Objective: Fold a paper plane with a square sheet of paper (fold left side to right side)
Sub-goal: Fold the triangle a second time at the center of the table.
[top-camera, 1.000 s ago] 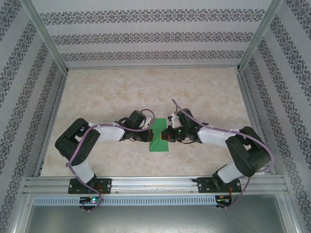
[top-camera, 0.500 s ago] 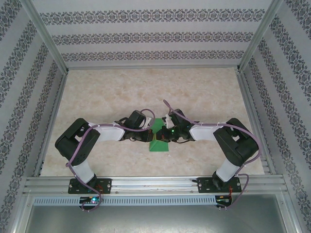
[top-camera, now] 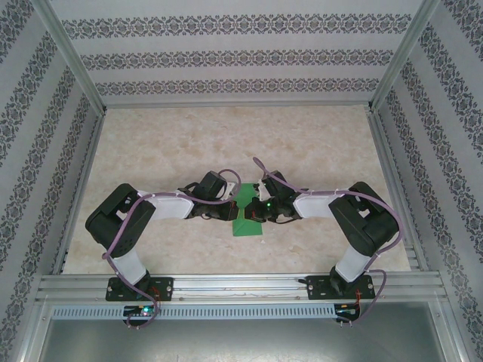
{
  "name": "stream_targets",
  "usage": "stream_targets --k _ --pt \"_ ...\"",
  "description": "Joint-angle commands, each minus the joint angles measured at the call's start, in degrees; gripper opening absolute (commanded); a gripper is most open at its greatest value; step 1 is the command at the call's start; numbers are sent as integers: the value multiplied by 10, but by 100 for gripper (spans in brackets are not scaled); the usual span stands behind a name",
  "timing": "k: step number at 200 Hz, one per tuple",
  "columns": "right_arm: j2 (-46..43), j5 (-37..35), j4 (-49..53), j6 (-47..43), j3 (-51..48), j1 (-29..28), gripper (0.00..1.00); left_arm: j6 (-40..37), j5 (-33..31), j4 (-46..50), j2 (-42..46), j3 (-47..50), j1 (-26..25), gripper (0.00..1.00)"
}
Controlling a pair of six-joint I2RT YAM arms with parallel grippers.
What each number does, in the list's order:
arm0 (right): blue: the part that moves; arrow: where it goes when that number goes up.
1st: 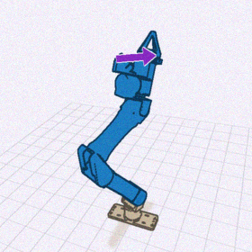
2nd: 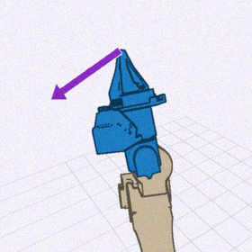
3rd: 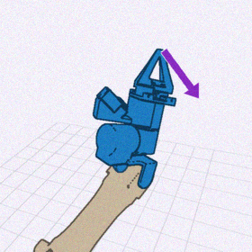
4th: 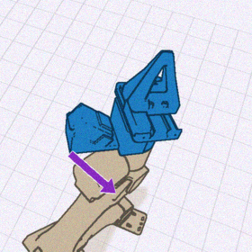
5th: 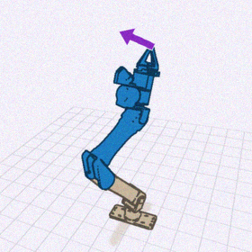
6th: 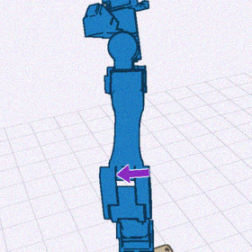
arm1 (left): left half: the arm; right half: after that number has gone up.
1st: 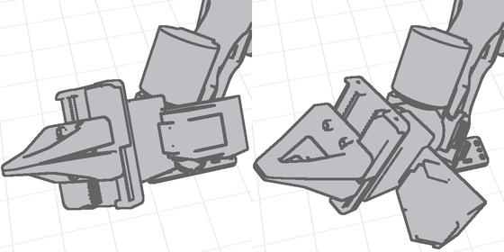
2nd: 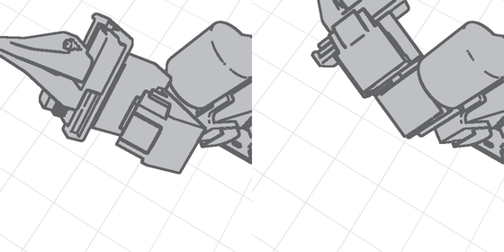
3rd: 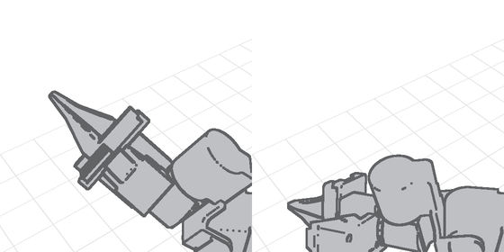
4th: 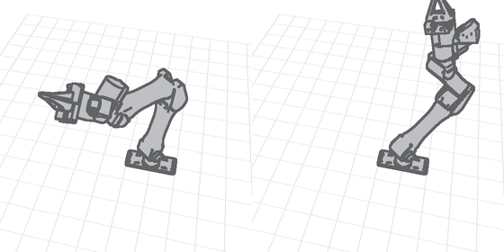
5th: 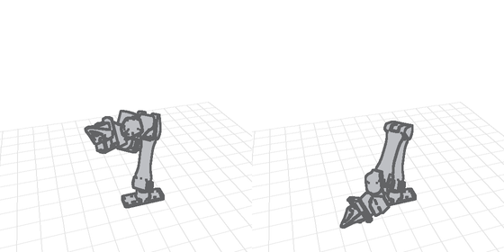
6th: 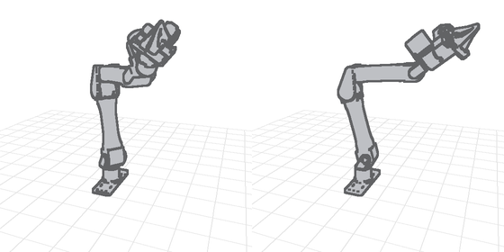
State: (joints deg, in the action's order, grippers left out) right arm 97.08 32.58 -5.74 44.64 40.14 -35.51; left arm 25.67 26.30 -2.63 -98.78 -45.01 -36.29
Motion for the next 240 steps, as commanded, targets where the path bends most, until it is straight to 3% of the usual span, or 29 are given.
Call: stream_targets --k 1,42,76,124,158,202,240 --pt "5 -16 21 -14 3 -5 0 -17 -25 25 -18 7 1 0" --pt "6 -21 28 -15 -5 -5 0 -14 -22 22 -15 5 1 1" --pt "8 -26 34 -16 -13 -5 0 -10 -24 24 3 2 1 9" --pt "8 -37 44 -15 -22 -7 0 -14 -53 78 61 -28 8 19" --pt "7 -37 43 -14 -23 -9 0 -1 -54 102 119 -26 13 18" --pt "5 -35 40 -14 -21 -10 0 63 27 82 177 22 1 14" --pt "7 -33 40 -13 -21 -10 0 143 95 -16 168 61 -21 13"
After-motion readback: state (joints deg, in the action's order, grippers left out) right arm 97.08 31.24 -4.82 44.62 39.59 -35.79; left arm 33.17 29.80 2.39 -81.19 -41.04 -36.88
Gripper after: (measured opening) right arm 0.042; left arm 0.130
